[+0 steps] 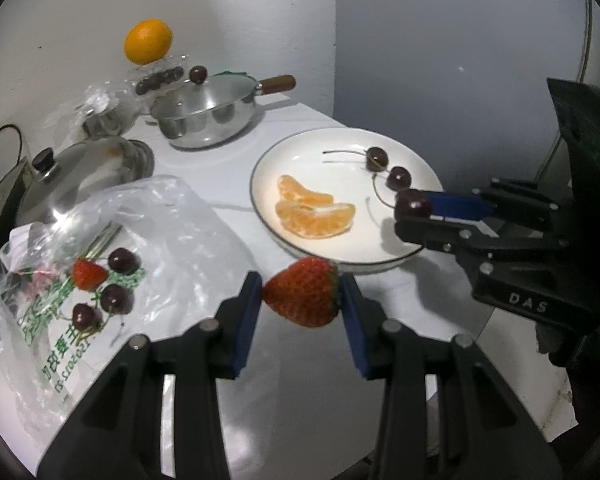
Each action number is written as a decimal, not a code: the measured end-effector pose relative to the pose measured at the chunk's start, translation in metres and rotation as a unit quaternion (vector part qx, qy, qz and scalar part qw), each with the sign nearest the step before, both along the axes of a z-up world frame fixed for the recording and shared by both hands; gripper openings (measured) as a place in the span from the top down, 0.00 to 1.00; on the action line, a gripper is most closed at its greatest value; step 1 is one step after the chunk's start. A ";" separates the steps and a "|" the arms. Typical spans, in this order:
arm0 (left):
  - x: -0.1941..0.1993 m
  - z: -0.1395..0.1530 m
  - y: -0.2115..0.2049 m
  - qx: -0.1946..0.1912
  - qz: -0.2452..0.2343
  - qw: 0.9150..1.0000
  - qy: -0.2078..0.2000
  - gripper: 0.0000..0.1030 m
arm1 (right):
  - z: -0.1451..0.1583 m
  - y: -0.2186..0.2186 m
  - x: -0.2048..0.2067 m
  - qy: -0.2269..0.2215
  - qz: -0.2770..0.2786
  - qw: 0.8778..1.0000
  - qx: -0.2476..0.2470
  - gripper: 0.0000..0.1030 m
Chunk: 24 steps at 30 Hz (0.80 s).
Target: Organize fruits
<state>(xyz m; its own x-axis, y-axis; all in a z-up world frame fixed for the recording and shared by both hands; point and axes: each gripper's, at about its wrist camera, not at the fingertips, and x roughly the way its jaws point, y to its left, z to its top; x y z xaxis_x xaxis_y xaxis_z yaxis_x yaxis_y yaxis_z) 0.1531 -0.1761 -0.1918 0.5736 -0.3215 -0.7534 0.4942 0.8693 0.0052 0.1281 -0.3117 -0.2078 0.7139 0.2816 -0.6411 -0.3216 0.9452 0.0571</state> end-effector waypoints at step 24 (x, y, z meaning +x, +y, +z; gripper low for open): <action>0.022 -0.011 -0.051 0.005 -0.030 0.999 0.013 0.61 | -0.012 -0.039 0.025 0.008 -0.015 1.000 0.016 0.70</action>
<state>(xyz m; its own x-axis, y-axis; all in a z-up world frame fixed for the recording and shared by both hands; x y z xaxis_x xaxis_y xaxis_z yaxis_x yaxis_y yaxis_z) 0.1755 -0.2273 -0.2027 0.5347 -0.3471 -0.7705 0.5448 0.8386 0.0003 0.1530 -0.3510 -0.2194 0.7125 0.2805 -0.6432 -0.2910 0.9522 0.0928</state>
